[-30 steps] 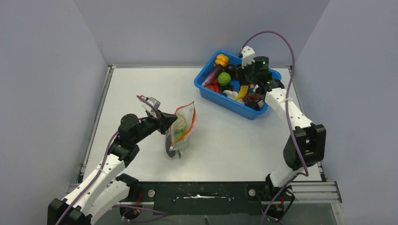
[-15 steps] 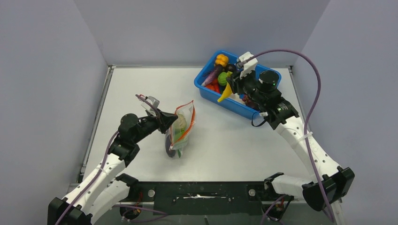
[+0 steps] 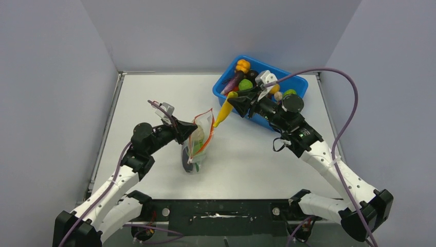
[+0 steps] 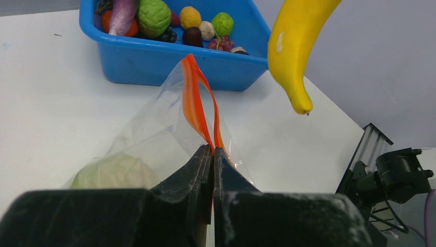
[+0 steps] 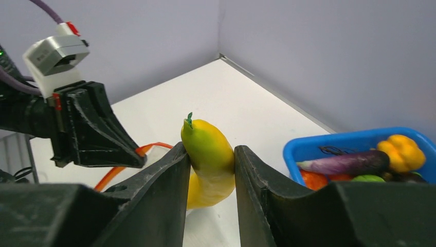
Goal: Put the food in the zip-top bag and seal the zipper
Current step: Place the fake fruit in the zipper food storage bag.
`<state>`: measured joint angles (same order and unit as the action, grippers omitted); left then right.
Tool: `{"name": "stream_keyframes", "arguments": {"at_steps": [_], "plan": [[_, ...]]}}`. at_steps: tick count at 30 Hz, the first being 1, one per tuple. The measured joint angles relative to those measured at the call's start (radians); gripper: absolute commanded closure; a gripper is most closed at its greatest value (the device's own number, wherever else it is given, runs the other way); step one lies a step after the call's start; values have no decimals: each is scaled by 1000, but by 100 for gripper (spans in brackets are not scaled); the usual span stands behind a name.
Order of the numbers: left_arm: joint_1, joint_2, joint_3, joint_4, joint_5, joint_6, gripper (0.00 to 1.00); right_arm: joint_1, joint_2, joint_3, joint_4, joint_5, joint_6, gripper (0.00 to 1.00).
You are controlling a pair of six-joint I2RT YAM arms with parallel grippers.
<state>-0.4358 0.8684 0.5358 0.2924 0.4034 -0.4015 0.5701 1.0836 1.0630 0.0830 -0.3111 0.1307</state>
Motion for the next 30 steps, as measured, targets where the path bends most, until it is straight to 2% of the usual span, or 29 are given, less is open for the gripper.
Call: {"name": "stream_keyframes", "arguments": {"at_steps": [14, 22, 30], "plan": [[0, 4, 2, 26, 23, -66, 100, 127, 93, -85, 217, 91, 66, 74], [0, -6, 2, 26, 23, -67, 100, 151, 178, -91, 253, 114, 88, 74], [0, -17, 2, 18, 19, -65, 100, 173, 195, -107, 285, 128, 130, 73]]}}
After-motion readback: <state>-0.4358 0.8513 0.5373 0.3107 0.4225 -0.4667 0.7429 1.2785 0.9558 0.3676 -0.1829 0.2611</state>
